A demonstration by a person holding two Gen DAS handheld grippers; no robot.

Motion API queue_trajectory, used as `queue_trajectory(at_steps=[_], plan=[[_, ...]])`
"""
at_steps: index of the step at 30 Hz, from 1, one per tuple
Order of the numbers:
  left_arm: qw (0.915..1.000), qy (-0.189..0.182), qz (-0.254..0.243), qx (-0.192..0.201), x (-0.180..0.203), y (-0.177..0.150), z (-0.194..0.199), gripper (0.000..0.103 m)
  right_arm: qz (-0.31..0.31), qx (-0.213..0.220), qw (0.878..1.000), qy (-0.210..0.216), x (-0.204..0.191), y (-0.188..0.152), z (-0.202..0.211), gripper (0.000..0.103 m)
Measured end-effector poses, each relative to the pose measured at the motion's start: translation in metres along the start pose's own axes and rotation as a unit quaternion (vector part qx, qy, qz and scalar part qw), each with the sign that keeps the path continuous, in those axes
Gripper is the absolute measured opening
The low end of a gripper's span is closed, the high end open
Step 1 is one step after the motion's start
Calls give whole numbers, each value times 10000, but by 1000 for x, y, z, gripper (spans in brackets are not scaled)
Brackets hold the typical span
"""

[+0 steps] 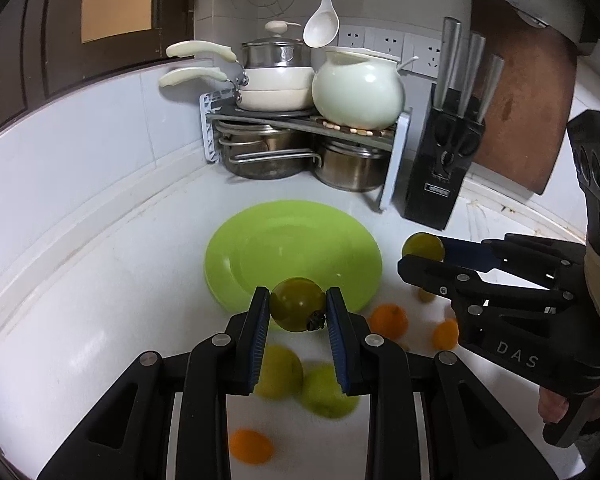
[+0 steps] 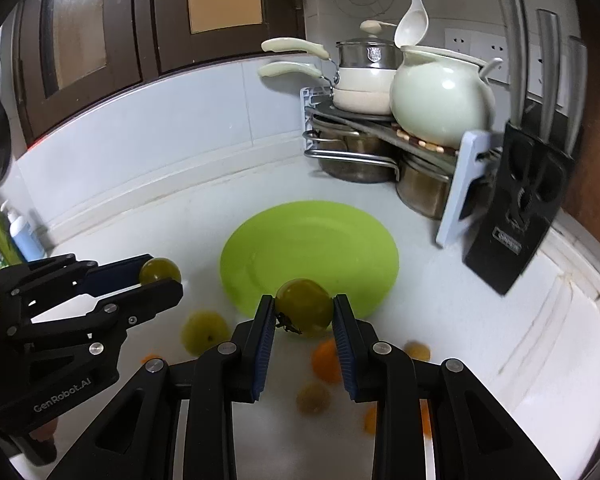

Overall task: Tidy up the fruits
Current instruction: 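Carry both small fruits over the green plate and open both tools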

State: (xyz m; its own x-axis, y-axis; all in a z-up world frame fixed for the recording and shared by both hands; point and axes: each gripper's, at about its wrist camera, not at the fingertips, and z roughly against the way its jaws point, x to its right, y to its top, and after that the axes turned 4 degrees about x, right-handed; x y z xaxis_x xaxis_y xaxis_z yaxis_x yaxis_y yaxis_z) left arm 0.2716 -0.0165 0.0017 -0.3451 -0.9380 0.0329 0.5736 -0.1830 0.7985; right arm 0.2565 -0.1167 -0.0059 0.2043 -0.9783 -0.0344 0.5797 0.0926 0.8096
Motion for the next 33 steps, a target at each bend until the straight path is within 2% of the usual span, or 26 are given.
queue_trajectory(at_steps=[8, 15, 25, 33], plan=[[9997, 104, -168, -154, -16, 34, -44, 29, 154, -118, 9998, 40, 17, 36, -38, 30], [9987, 102, -183, -461, -28, 50, -95, 29, 227, -577, 9979, 182, 27, 53, -91, 30], [9942, -82, -164, -1063, -45, 54, -159, 29, 283, -1271, 9912, 237, 37, 59, -153, 30], [9900, -132, -273, -1377, -40, 49, -187, 29, 272, -1530, 9875, 263, 42, 54, -177, 30]])
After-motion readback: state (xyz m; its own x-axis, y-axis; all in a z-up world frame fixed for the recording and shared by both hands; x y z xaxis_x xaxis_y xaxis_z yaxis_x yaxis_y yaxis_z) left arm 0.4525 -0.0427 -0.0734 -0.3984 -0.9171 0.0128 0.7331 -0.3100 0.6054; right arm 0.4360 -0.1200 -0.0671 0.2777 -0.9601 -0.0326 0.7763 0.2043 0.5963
